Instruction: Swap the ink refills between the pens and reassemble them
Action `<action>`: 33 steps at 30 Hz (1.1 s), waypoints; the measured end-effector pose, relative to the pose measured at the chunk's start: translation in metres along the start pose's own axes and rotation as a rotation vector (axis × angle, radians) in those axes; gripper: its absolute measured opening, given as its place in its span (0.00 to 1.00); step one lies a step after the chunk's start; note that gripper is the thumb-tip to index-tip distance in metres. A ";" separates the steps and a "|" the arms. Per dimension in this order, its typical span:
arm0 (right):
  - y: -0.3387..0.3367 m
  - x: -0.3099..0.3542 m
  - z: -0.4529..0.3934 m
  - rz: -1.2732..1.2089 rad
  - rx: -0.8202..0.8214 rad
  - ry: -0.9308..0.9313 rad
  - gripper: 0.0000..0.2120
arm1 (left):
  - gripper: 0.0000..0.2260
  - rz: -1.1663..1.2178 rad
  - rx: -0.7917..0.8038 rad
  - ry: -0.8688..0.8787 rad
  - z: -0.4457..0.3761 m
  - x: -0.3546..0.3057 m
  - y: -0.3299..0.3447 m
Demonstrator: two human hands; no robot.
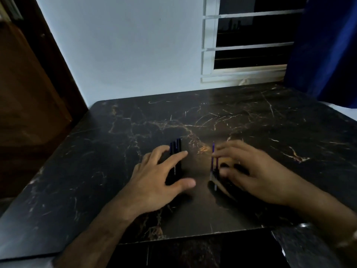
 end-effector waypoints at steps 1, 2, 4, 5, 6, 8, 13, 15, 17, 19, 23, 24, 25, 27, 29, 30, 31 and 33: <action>0.011 0.002 0.010 0.015 0.090 0.001 0.27 | 0.34 -0.005 0.061 0.013 0.006 0.005 0.001; 0.025 0.003 0.018 0.076 0.178 0.010 0.32 | 0.34 -0.015 0.114 0.022 0.011 0.009 0.003; 0.044 0.004 0.022 0.237 0.242 -0.009 0.34 | 0.31 -0.006 0.163 0.032 0.015 0.015 0.004; 0.047 0.005 0.018 0.273 0.216 -0.021 0.33 | 0.31 0.009 0.162 0.040 0.014 0.015 0.004; 0.045 0.005 0.013 0.267 0.179 -0.028 0.31 | 0.31 0.019 0.152 0.046 0.012 0.013 0.004; 0.036 0.004 0.003 0.184 0.121 -0.026 0.24 | 0.33 0.008 0.113 0.053 0.008 0.012 0.002; 0.019 -0.004 -0.009 0.103 0.070 -0.054 0.18 | 0.31 -0.027 -0.047 0.049 -0.001 0.007 -0.008; 0.017 -0.004 -0.011 0.113 0.046 -0.062 0.17 | 0.32 -0.033 -0.101 0.044 -0.003 0.002 -0.009; 0.017 -0.003 -0.012 0.121 0.030 -0.066 0.16 | 0.32 -0.038 -0.121 0.040 -0.005 -0.001 -0.008; 0.017 -0.003 -0.012 0.118 0.023 -0.063 0.16 | 0.32 -0.022 -0.125 0.034 -0.006 -0.003 -0.007; 0.017 -0.001 -0.016 0.126 0.025 -0.048 0.16 | 0.34 0.043 -0.166 0.014 -0.009 -0.007 -0.009; 0.018 -0.001 -0.016 0.130 0.022 -0.039 0.16 | 0.34 0.047 -0.172 0.003 -0.010 -0.008 -0.008; 0.018 0.000 -0.016 0.135 0.019 -0.029 0.16 | 0.34 0.048 -0.182 -0.006 -0.010 -0.008 -0.007; 0.020 0.001 -0.016 0.139 0.006 -0.020 0.16 | 0.35 0.041 -0.200 -0.027 -0.009 -0.010 -0.006; 0.020 0.001 -0.015 0.142 0.005 -0.003 0.16 | 0.35 0.037 -0.212 -0.039 -0.009 -0.012 -0.005; 0.019 0.002 -0.015 0.147 0.010 0.007 0.16 | 0.35 0.041 -0.218 -0.044 -0.009 -0.012 -0.005; 0.020 0.002 -0.015 0.152 0.018 0.014 0.17 | 0.36 0.046 -0.225 -0.047 -0.009 -0.012 -0.006; 0.021 0.003 -0.014 0.161 0.044 0.035 0.18 | 0.38 0.067 -0.214 -0.060 -0.008 -0.010 -0.004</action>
Point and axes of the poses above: each hand's wrist, its own z-axis away from the middle knuckle, its own y-axis out of the palm, x = y × z, the point moved 6 cm from there along -z, towards the middle knuckle, and after that the axes turned 10 degrees about y, right-handed, at the moved point
